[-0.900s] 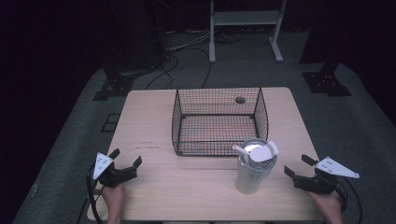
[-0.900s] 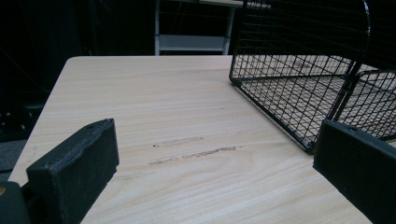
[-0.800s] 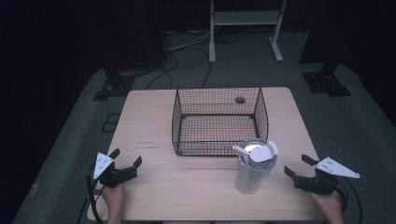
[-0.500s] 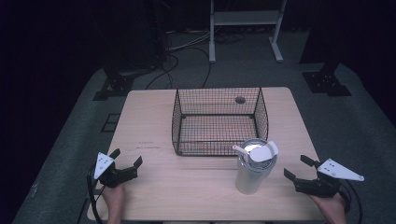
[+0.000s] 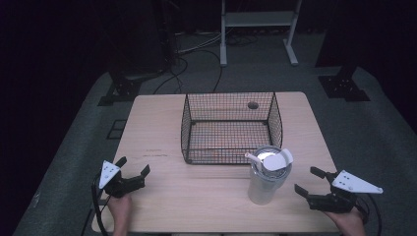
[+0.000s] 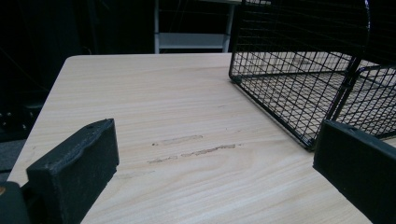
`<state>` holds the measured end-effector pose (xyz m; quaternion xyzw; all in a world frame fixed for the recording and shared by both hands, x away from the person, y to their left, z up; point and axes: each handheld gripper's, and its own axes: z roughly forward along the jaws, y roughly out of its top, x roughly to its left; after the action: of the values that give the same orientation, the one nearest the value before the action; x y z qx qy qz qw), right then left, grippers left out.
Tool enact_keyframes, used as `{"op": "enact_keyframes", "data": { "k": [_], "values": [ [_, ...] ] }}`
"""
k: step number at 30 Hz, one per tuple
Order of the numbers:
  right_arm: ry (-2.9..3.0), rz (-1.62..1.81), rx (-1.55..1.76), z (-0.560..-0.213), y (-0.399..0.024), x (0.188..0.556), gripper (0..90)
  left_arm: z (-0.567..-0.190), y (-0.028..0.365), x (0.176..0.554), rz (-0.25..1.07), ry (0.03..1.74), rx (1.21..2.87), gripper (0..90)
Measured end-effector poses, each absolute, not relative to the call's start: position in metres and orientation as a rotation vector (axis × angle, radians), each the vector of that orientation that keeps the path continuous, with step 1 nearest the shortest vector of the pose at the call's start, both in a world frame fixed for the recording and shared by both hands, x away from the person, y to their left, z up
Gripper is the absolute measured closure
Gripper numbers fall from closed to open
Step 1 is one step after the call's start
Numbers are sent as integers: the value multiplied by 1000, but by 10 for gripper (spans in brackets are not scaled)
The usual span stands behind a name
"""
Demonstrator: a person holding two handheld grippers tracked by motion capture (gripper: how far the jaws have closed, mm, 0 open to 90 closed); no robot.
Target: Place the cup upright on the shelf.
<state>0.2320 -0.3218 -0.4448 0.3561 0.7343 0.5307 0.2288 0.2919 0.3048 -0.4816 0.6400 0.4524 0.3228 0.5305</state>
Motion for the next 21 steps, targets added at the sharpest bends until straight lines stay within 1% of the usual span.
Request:
{"op": "enact_keyframes", "data": {
  "k": [8, 21],
  "values": [
    [2071, 1453, 932, -443, -311, 230, 129, -482, 305, 292, 770, 1079, 1528, 0],
    [2165, 1503, 823, -437, -281, 227, 122, -482, 305, 292, 769, 1080, 1527, 0]
  ]
}}
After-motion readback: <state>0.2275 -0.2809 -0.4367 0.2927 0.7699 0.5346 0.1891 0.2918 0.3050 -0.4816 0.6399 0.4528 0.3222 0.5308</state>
